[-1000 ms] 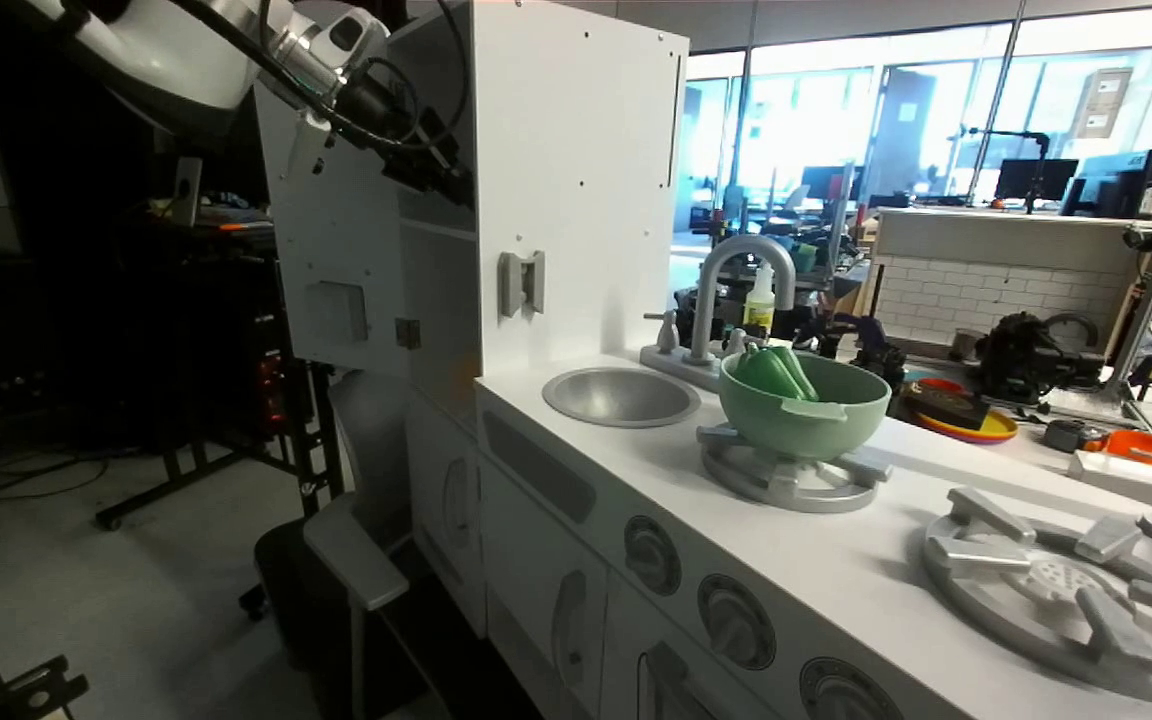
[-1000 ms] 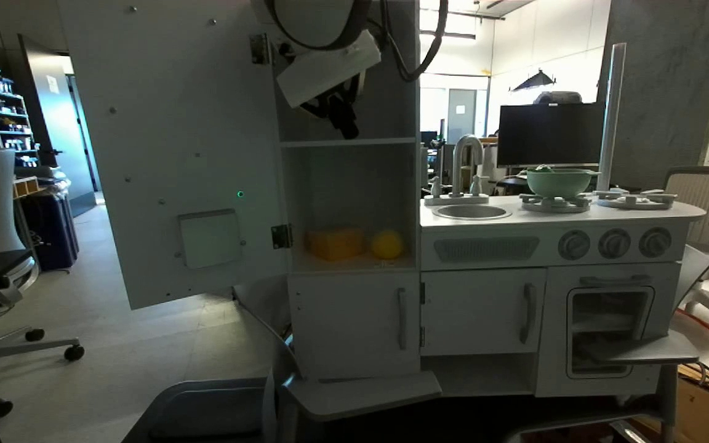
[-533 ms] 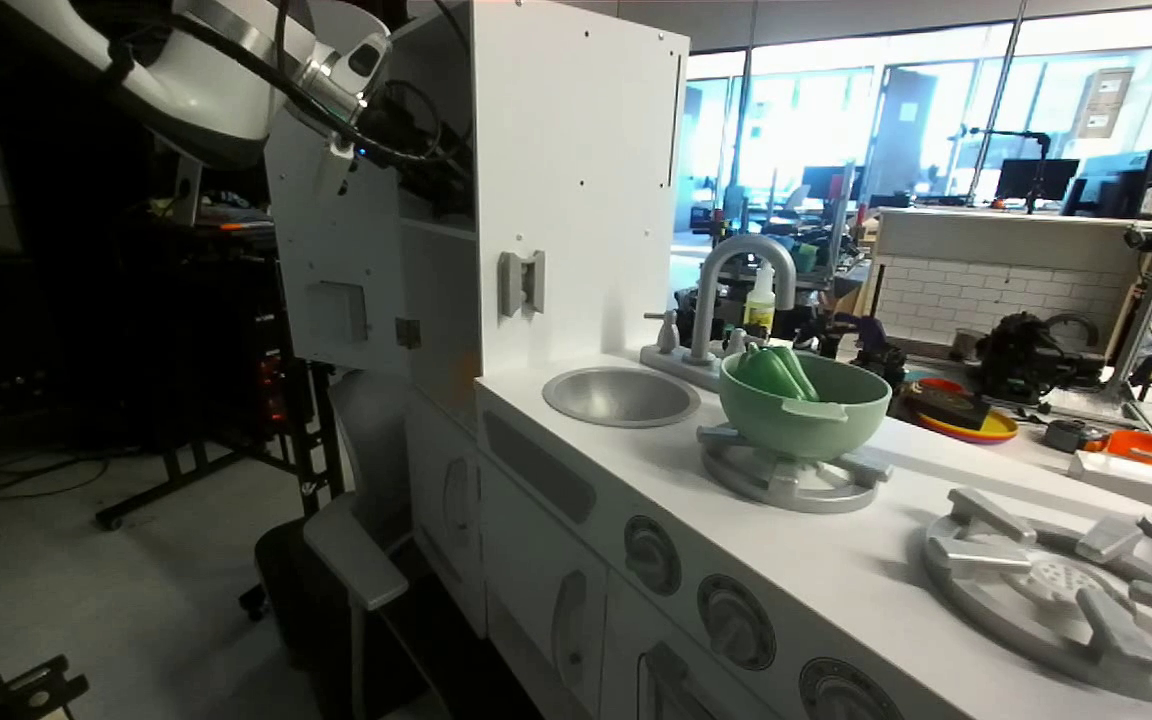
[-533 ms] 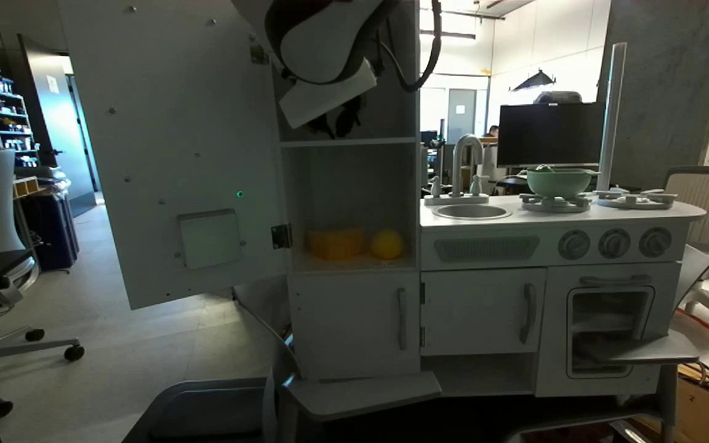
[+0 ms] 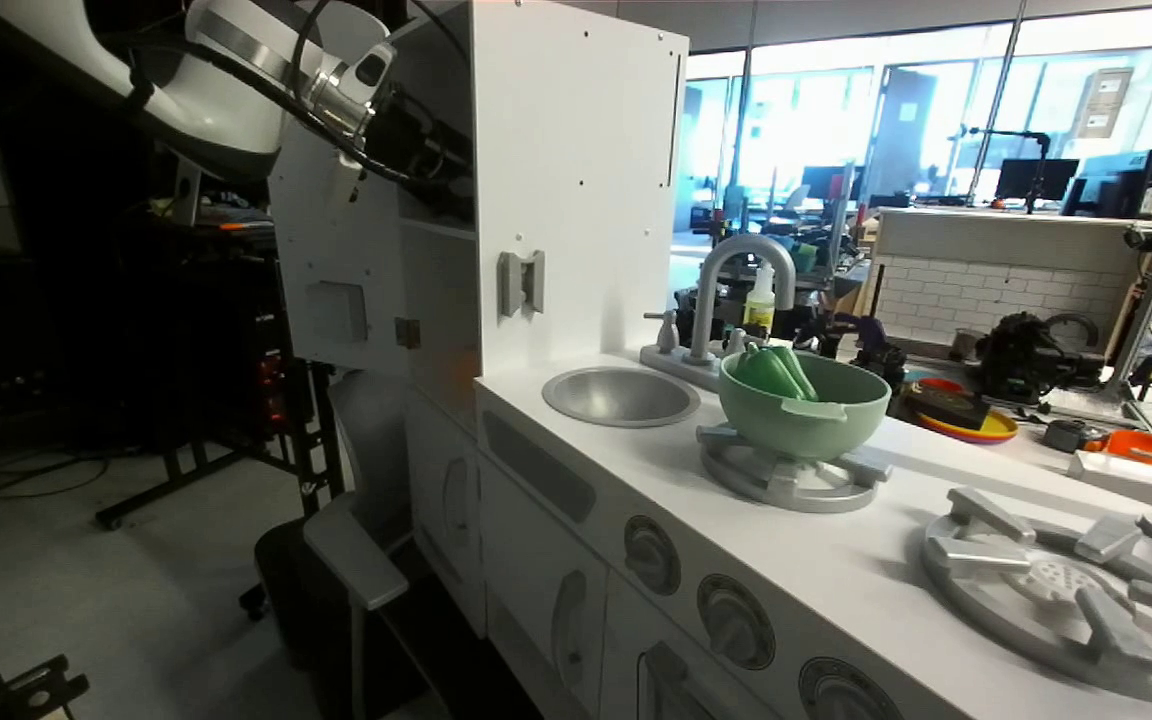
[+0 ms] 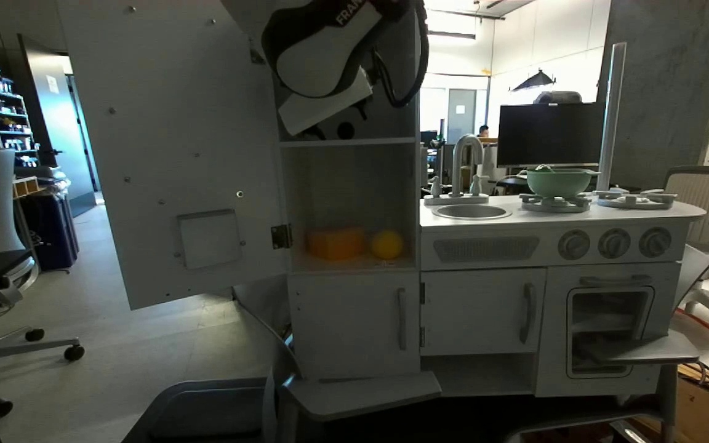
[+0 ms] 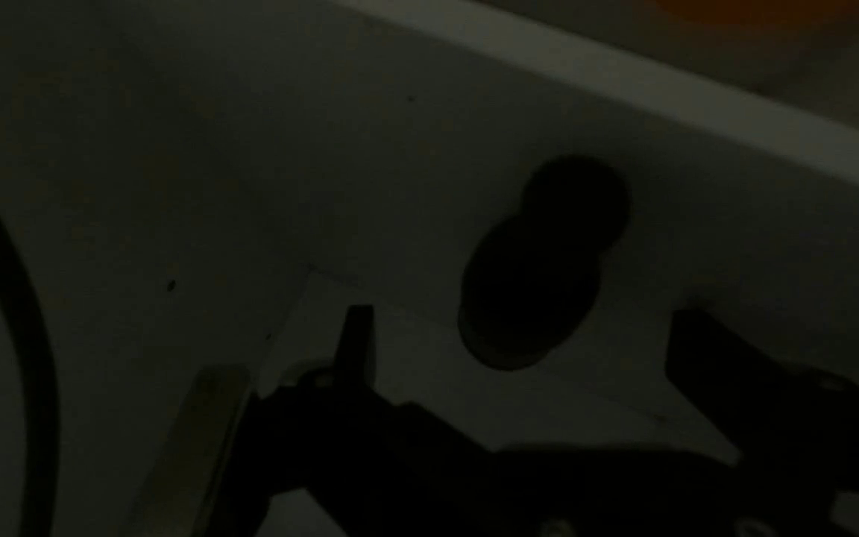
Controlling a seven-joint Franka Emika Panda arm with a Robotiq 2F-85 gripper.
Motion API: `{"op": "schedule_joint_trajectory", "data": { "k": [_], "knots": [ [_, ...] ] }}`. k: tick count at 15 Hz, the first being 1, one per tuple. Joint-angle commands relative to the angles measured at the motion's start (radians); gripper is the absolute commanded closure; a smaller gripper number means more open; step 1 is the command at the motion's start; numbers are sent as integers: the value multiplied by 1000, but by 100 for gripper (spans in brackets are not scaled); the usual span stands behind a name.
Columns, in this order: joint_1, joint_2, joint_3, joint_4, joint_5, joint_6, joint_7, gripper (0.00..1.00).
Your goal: Open the right door of the cabinet, put the black bottle from the counter and the green toy from the pot in the cabinet.
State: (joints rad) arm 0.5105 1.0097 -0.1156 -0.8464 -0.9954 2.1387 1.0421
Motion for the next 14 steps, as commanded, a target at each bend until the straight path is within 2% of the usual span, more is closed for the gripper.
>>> {"op": "schedule_joint_trajectory", "data": {
  "k": [1,7,9,14],
  "knots": [
    [10,63,-7,95,-3,-7,17,0],
    [27,46,-2,123,-4,0,39,0],
    [30,22,16,123,17,-37,-15,0],
    [-3,-99,96,8,90,-70,-195,0]
  ]
}}
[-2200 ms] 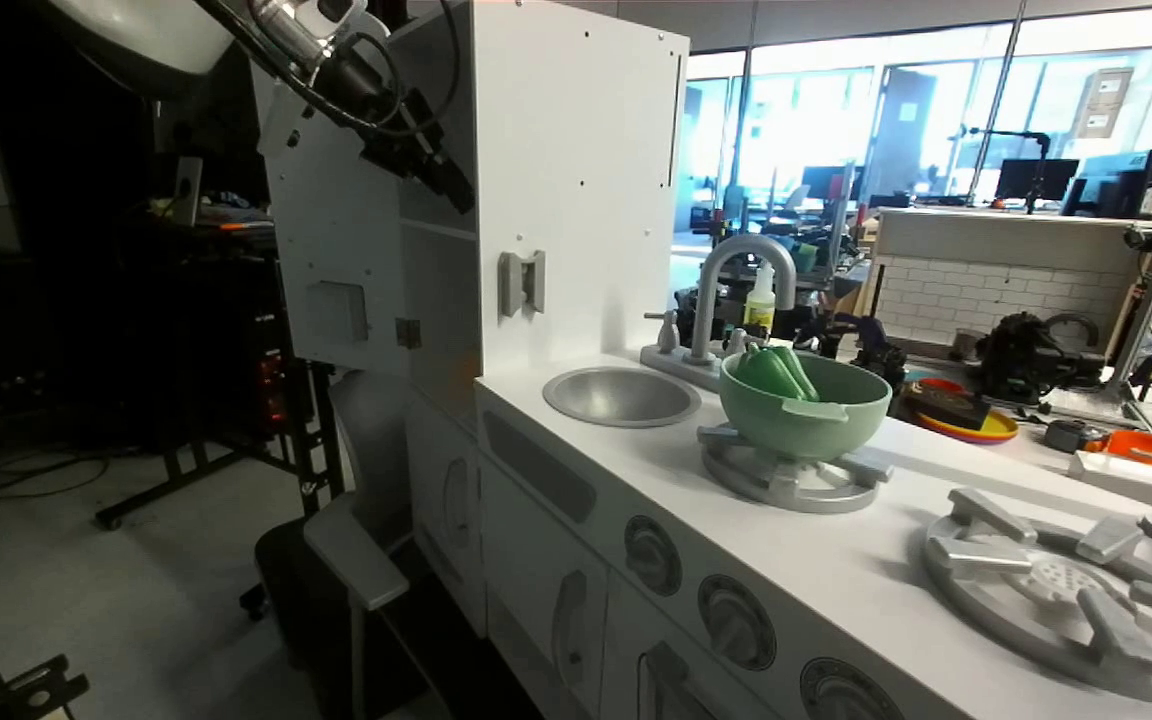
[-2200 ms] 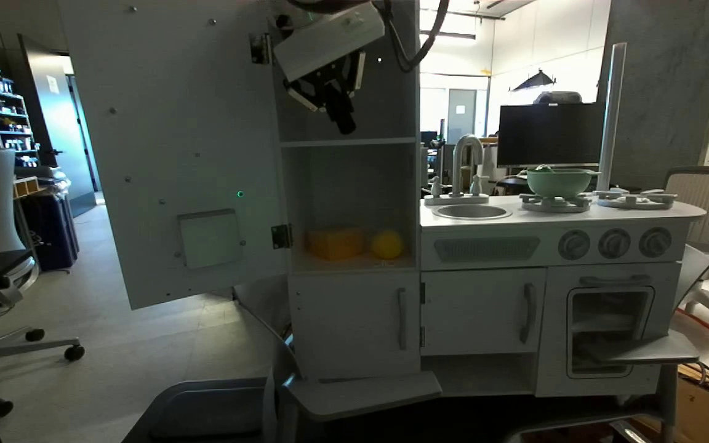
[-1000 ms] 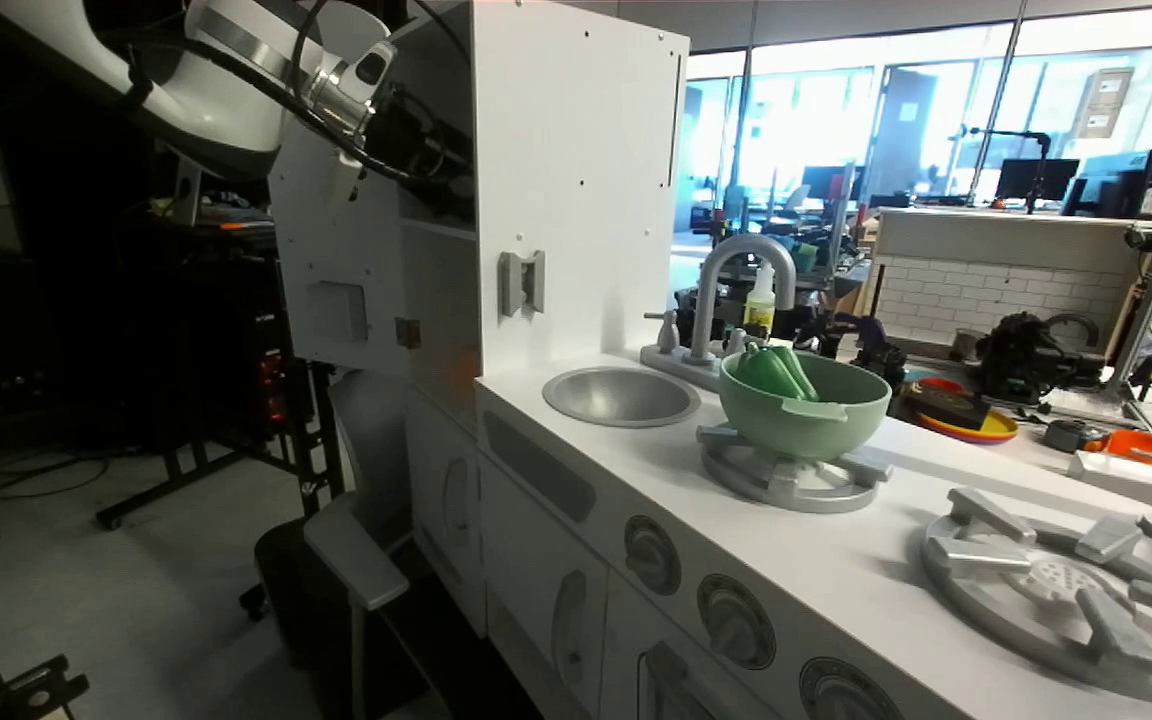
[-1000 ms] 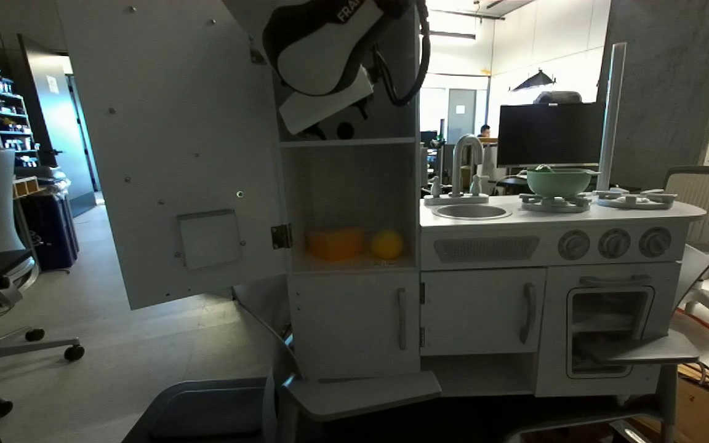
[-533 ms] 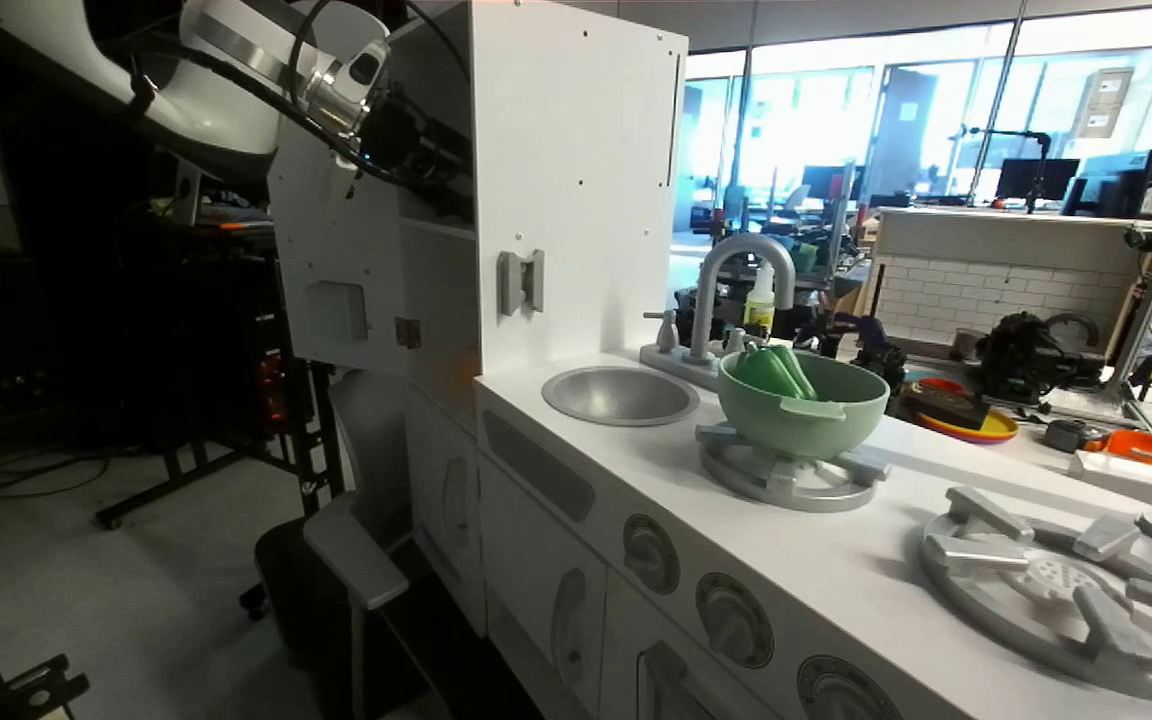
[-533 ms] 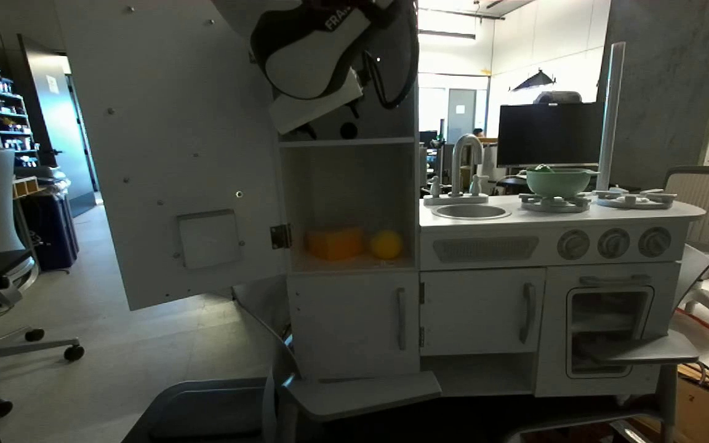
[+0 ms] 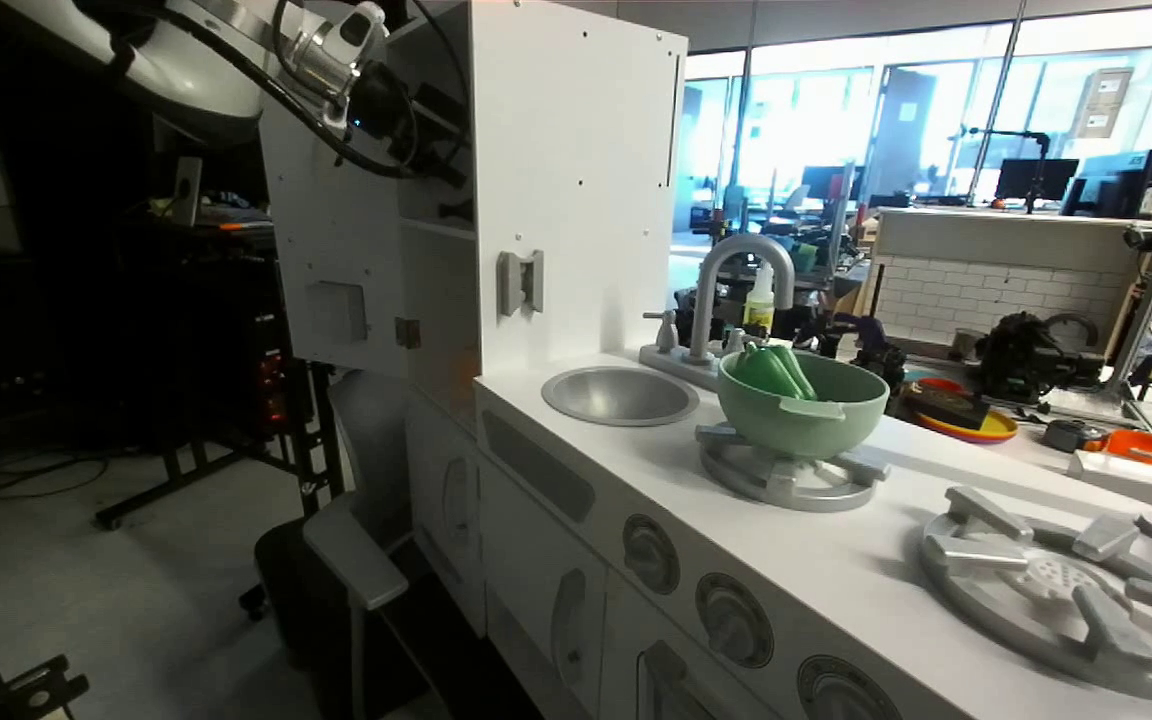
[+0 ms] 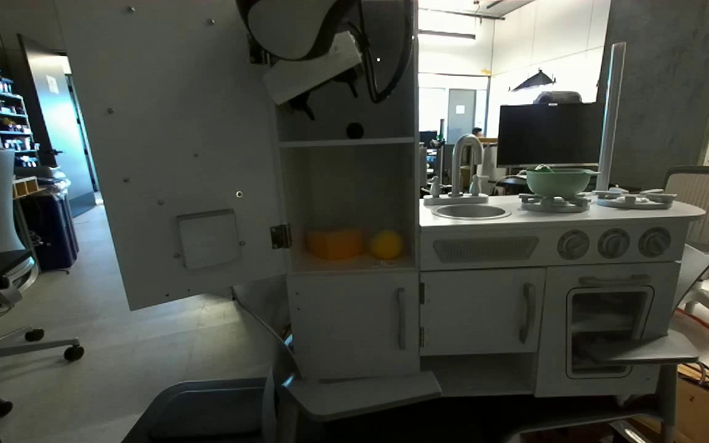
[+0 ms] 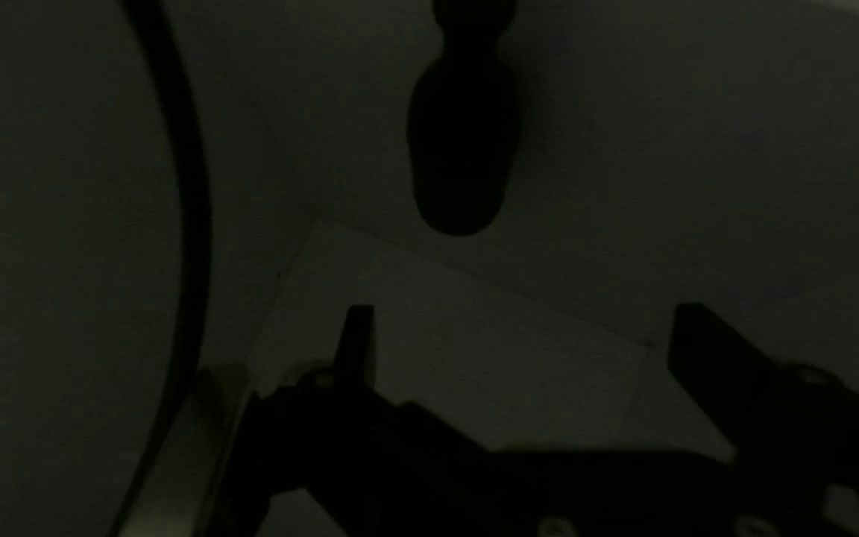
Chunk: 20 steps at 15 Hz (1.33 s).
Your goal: Open the right door of the cabinet, put the black bottle from the counter and the green toy from the pot in the cabinet.
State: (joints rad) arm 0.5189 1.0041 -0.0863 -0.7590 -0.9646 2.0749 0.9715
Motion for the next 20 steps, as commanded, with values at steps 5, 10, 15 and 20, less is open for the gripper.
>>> {"op": "schedule_joint_trajectory", "data": {
  "k": [5,10,15,20],
  "knots": [
    [-58,-256,161,-238,190,-71,-366,0],
    [-132,-495,238,-482,322,-173,-586,0],
    [-218,-707,278,-737,486,-273,-785,0],
    [-256,-910,261,-1011,615,-339,-846,0]
  ]
}}
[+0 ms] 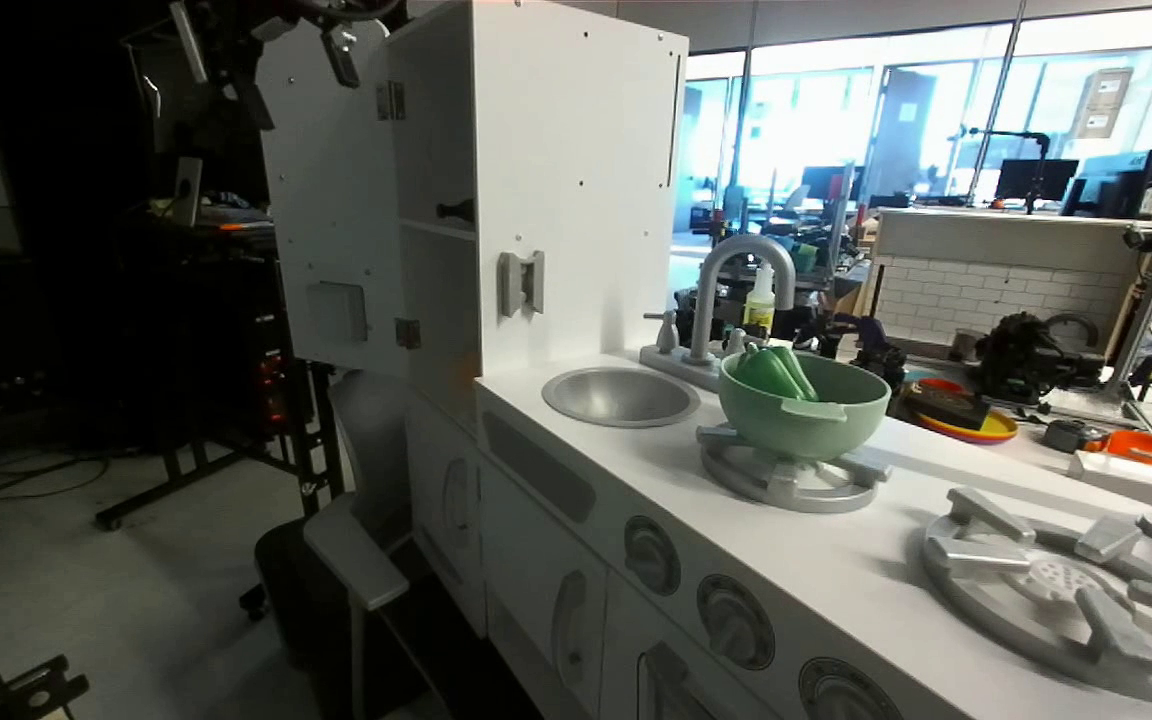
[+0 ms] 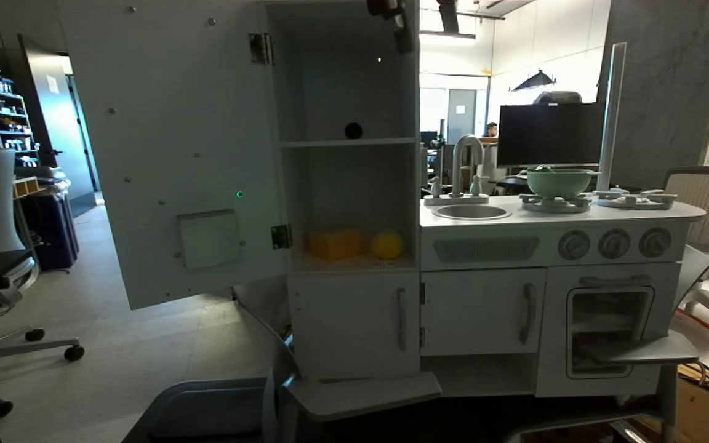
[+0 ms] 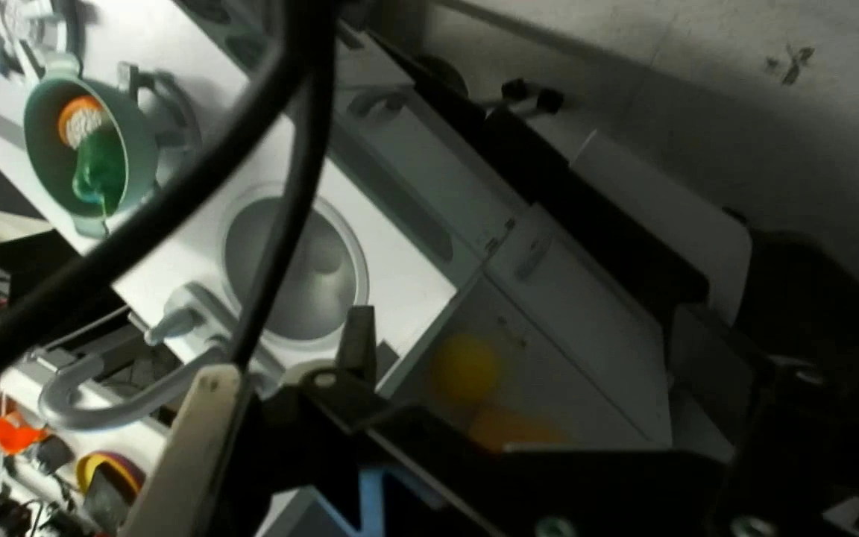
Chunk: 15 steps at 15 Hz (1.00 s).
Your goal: Open the right door of the cabinet, put the black bottle from the counter and the green toy from the pot in the cabinet.
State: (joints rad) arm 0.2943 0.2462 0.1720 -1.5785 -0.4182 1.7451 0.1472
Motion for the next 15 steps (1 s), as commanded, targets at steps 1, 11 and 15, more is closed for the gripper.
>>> {"op": "schedule_joint_trajectory", "data": {
  "k": [1,11,15],
  "knots": [
    [-44,-195,-5,-250,87,7,19,0],
    [-214,-365,-87,-540,181,138,303,0],
    [-275,-259,-134,-436,222,198,337,0]
  ]
}}
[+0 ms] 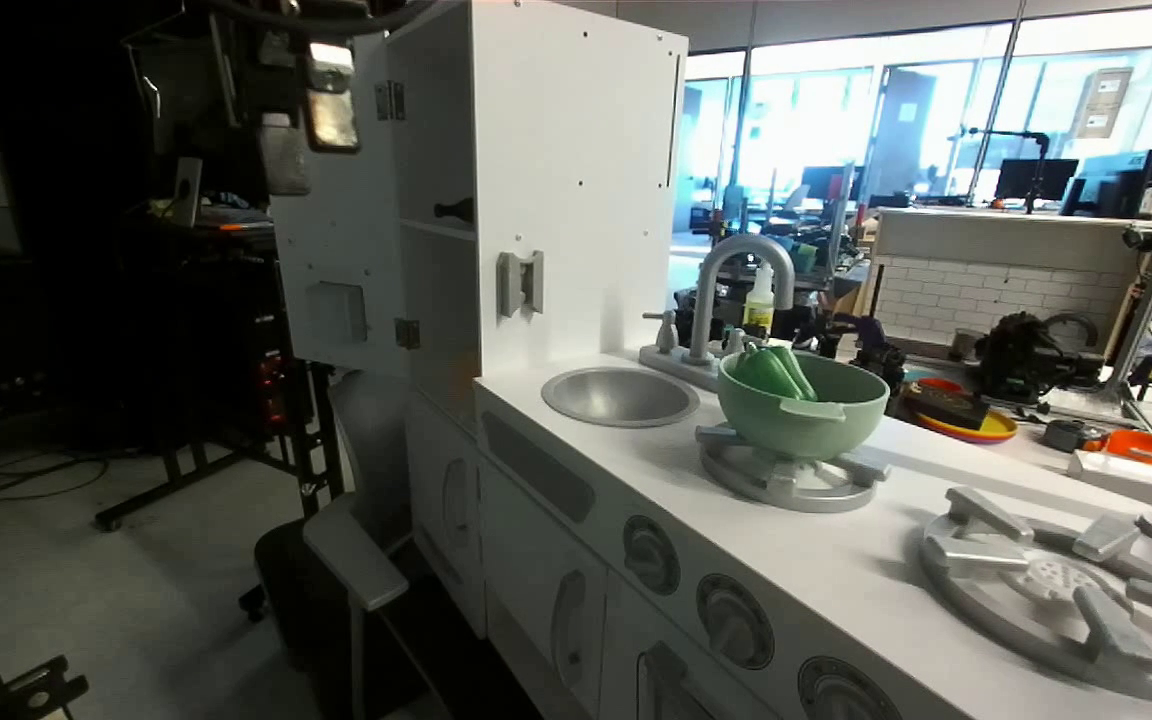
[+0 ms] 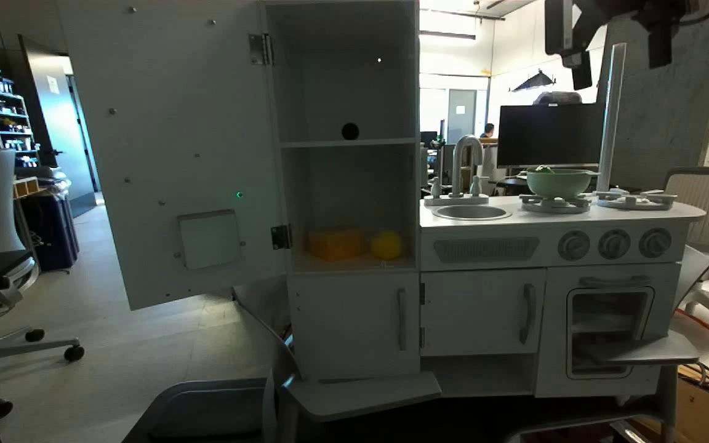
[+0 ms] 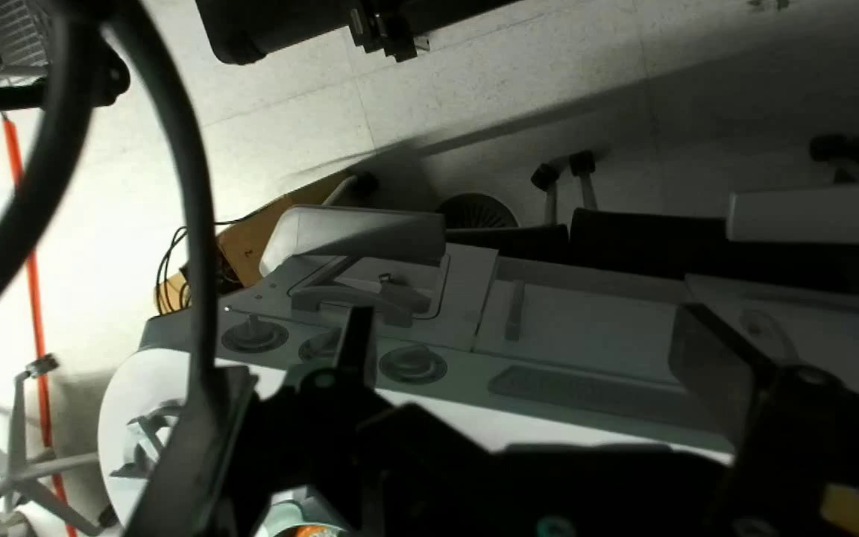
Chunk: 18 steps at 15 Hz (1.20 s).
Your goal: Open the right door of the cabinet, put the black bottle from the counter and the green toy from the pot in the cabinet.
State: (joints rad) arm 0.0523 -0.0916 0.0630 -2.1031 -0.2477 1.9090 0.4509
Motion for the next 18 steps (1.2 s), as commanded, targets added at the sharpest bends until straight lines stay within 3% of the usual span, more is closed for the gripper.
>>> {"op": "schedule_joint_trajectory", "data": {
  "k": [1,9,18],
  "knots": [
    [-44,108,-35,118,59,52,47,0],
    [-63,315,-108,354,107,103,172,0],
    [-93,417,-182,417,157,143,303,0]
  ]
}}
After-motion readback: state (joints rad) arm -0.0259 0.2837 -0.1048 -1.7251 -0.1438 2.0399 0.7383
